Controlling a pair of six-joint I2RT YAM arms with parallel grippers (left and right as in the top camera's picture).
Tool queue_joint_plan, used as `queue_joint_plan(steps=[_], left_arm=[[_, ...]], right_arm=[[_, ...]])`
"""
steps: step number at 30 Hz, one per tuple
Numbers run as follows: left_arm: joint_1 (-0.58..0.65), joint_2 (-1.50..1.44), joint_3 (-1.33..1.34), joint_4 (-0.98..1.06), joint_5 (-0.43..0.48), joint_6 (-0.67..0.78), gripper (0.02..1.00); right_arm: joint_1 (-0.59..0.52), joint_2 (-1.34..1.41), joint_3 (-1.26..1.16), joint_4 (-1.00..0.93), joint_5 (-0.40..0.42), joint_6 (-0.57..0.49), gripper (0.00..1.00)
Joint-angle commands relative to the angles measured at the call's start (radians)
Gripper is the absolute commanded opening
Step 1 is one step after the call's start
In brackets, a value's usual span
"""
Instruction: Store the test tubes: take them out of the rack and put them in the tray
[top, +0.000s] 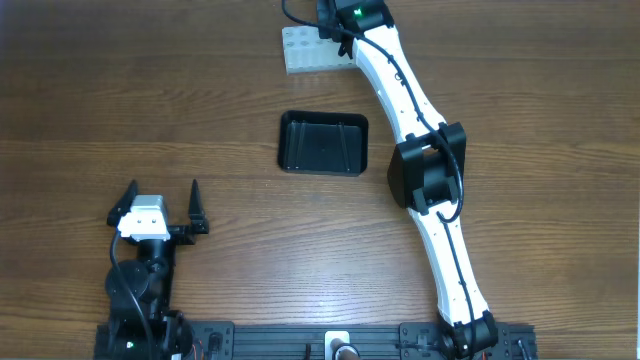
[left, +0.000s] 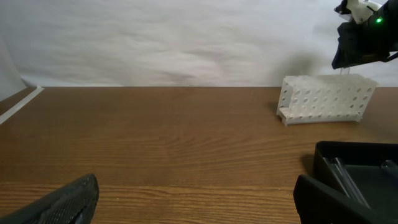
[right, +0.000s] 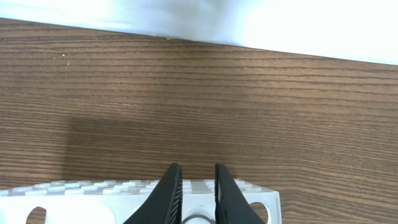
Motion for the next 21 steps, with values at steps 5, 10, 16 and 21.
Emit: queue_joint_plan(steps=[5,10,16,21], left_arm=[[0.006,-0.008,-0.005,-0.001,0.013,0.015,1.0],[0.006,-0.008,-0.005,-0.001,0.013,0.015,0.998],[0.006,-0.008,-0.005,-0.001,0.013,0.015,0.998],[0.006,-0.008,-0.004,-0.001,0.013,0.015,0.998]], right_arm=[[0.013,-0.027,-0.008,-0.034,-0.012,0.002,0.082],[0.014,-0.069,-0.008,-0.048,-0.011,0.002,0.077],[0.014,-0.124,-0.008,-0.049,-0.011,0.002,0.075],[0.014,-0.171,-0.008,-0.053,-0.011,0.002,0.075]])
